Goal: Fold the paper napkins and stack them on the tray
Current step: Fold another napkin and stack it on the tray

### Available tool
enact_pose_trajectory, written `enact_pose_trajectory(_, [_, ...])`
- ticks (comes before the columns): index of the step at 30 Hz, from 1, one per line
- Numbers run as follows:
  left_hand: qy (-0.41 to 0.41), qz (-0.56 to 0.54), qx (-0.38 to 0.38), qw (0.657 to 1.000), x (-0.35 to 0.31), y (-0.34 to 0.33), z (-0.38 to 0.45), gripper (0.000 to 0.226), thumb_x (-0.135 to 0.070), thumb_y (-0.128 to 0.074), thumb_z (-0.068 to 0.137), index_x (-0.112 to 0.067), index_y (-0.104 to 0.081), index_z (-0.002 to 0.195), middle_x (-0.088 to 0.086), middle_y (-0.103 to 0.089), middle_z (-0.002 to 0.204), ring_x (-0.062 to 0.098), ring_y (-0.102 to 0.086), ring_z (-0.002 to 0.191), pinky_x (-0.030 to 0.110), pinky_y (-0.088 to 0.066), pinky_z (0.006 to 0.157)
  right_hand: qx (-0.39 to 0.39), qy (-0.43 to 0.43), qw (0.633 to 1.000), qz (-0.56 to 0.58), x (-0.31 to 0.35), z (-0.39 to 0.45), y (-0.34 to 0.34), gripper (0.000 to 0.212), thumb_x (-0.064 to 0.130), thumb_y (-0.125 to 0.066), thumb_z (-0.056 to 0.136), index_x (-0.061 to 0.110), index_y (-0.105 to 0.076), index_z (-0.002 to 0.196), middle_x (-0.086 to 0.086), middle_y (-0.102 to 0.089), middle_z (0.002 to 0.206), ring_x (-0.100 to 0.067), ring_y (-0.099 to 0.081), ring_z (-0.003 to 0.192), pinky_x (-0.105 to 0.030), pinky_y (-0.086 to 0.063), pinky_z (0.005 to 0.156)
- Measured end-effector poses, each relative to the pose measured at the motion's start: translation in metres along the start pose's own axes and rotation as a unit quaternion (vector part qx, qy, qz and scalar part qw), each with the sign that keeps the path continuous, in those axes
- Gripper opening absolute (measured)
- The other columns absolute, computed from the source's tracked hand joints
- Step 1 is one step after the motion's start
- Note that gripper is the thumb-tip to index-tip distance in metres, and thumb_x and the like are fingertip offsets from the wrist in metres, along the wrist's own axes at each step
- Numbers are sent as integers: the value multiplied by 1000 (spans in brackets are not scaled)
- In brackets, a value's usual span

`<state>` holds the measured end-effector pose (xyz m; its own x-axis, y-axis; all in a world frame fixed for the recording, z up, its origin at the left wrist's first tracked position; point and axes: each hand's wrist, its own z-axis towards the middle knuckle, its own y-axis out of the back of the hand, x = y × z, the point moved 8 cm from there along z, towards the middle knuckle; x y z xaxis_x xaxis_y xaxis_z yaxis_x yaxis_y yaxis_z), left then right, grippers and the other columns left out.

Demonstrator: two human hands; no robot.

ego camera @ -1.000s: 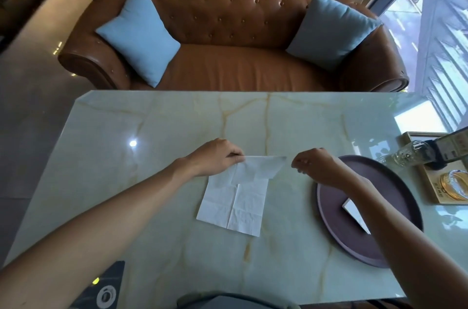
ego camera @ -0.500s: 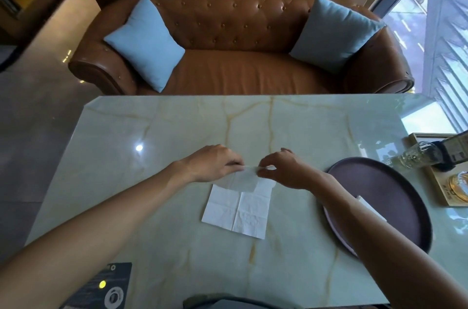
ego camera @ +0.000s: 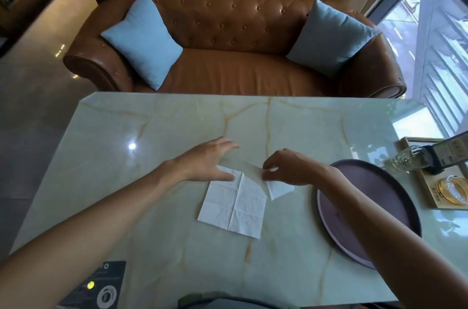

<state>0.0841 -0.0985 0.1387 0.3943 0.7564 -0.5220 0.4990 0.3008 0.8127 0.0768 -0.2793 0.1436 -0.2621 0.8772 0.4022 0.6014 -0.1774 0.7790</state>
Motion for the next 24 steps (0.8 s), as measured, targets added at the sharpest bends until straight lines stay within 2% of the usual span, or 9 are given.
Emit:
enact_pose_trajectory(3, [-53,3,12,998,-40,-15,20,75,-42,-79,81,-23,-48,147,-3,-43,156,14,-40,143,33,-35,117,31,-4,999,-21,3,0,-3,22,37,-61,97,23,-75,108,13,-60,85,-14,-56,82,-18,-33,60])
enact_pose_trajectory(5, [-54,-28,32,998,-55,-25,29,50,-34,-76,86,-19,-63,132,-1,-60,139,17,-54,130,36,-42,109,41,-14,999,-11,-1,-2,-3,24,37,-62,98,22,-75,111,14,-58,87,-11,-52,82,-14,-31,60])
enact_pose_trajectory(7, [-32,-76,55,995,-57,-36,31,27,-29,-69,92,-15,-72,115,0,-73,116,17,-66,109,38,-50,98,34,-13,999,28,-8,-5,0,20,31,-66,96,19,-76,109,13,-63,89,-7,-57,84,-15,-38,67])
enact_pose_trajectory(9, [-18,-130,53,990,-52,-43,30,18,-28,-67,94,-16,-75,104,-3,-76,104,13,-70,98,37,-55,93,-11,-21,997,76,-24,-6,4,19,23,-71,93,17,-75,111,10,-65,92,-3,-59,81,-20,-40,74])
enact_pose_trajectory(11, [1,-187,37,982,-44,-46,27,15,-30,-68,94,-18,-76,98,-8,-75,95,8,-70,91,31,-56,88,-71,-72,985,138,-51,-10,5,24,22,-75,91,16,-72,114,5,-65,85,-7,-59,73,-24,-42,70])
enact_pose_trajectory(14, [26,-266,8,964,-37,-47,23,10,-28,-71,93,-20,-76,97,-10,-74,88,2,-66,81,18,-49,78,-122,-120,930,326,-79,-19,-11,33,22,-74,92,12,-66,123,-6,-75,97,-23,-69,91,-32,-51,83])
enact_pose_trajectory(18, [48,-390,-28,919,-30,-46,20,10,-16,-72,94,-9,-74,101,-4,-73,94,3,-64,86,19,-49,83,-167,-192,849,462,-89,-30,-48,43,38,-69,95,13,-60,129,-11,-72,116,-21,-70,99,-32,-51,83])
enact_pose_trajectory(21, [61,-448,-59,890,-25,-43,18,12,-11,-70,95,-5,-74,105,-2,-74,101,5,-67,94,19,-51,88,-99,-226,775,581,-79,-34,-88,46,51,-64,94,14,-65,121,-14,-74,117,-26,-75,101,-45,-54,96])
enact_pose_trajectory(24, [75,-465,-77,879,-21,-43,16,12,-11,-70,95,-8,-75,105,-1,-76,101,4,-67,94,14,-49,83,-62,-191,704,681,-63,-36,-101,48,51,-59,98,11,-68,123,-15,-75,116,-29,-73,110,-48,-52,102])
